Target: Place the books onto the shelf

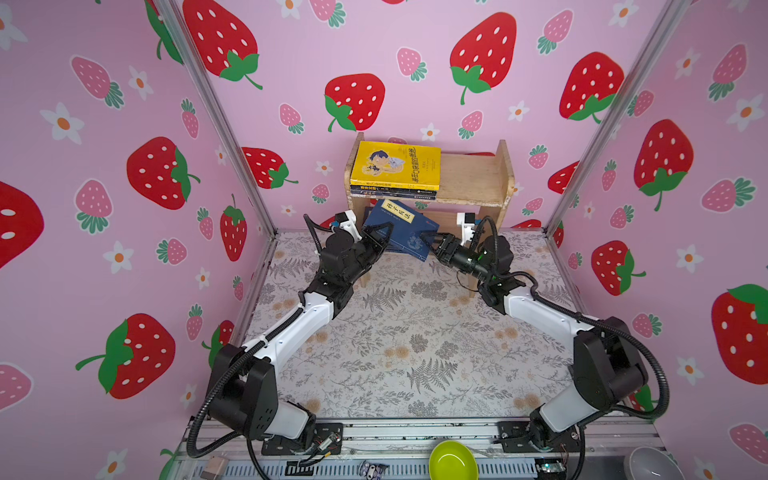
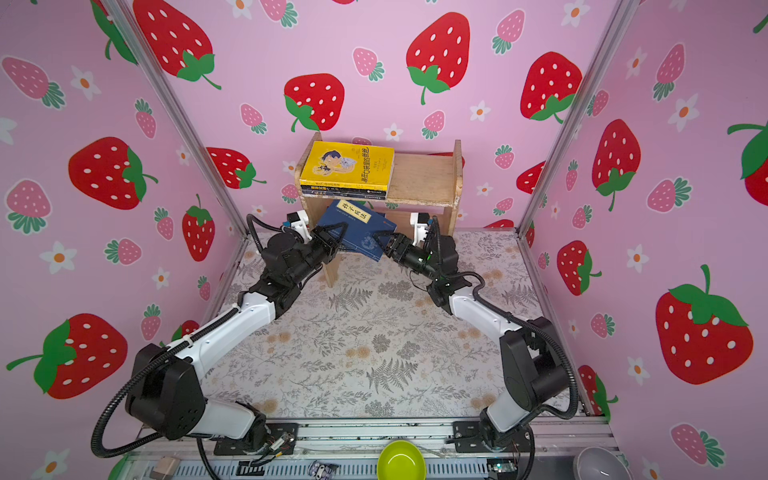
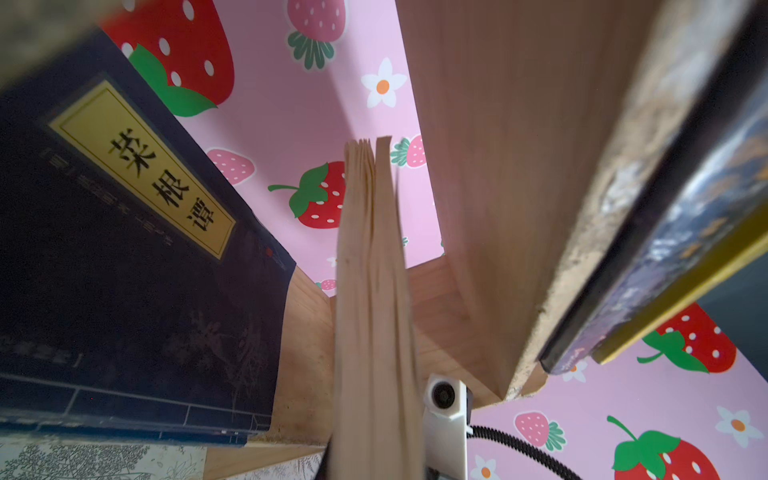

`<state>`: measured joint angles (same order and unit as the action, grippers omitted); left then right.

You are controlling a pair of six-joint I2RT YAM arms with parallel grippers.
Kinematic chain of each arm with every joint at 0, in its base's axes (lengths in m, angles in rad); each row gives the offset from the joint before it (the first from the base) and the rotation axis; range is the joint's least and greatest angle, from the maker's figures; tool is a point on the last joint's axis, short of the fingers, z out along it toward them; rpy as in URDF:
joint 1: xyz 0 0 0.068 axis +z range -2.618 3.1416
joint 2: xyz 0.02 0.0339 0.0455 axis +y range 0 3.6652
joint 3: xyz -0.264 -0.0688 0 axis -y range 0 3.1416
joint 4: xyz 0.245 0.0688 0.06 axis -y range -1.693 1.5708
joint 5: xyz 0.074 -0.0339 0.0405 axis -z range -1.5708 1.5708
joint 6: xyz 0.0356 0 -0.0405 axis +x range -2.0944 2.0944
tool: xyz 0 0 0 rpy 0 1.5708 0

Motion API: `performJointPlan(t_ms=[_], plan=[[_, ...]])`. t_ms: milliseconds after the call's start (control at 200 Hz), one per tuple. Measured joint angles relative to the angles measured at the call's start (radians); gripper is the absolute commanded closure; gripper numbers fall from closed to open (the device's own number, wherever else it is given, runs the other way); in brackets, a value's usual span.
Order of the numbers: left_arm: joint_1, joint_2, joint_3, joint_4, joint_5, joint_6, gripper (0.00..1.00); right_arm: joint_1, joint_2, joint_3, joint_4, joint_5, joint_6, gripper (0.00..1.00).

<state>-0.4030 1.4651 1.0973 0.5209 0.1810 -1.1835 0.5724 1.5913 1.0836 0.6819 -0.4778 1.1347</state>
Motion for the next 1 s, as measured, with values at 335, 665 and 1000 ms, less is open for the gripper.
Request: performJointPlan(t_ms=[335,665,1000], plan=[[0.013,0.135,0.061,0.049,-0.122,-0.018,1.00,0.043,-0.001,0.028,-0.148,0.228,-0.182,0.28],[0.021,0.167,0.111,0.039,-0.156,0.000,1.00,0.047,0.089,0.098,-0.164,0.301,-0.261,0.31],[0.033,0.227,0.114,0.043,-0.181,-0.019,1.00,0.063,0.150,0.132,-0.157,0.342,-0.303,0.31]])
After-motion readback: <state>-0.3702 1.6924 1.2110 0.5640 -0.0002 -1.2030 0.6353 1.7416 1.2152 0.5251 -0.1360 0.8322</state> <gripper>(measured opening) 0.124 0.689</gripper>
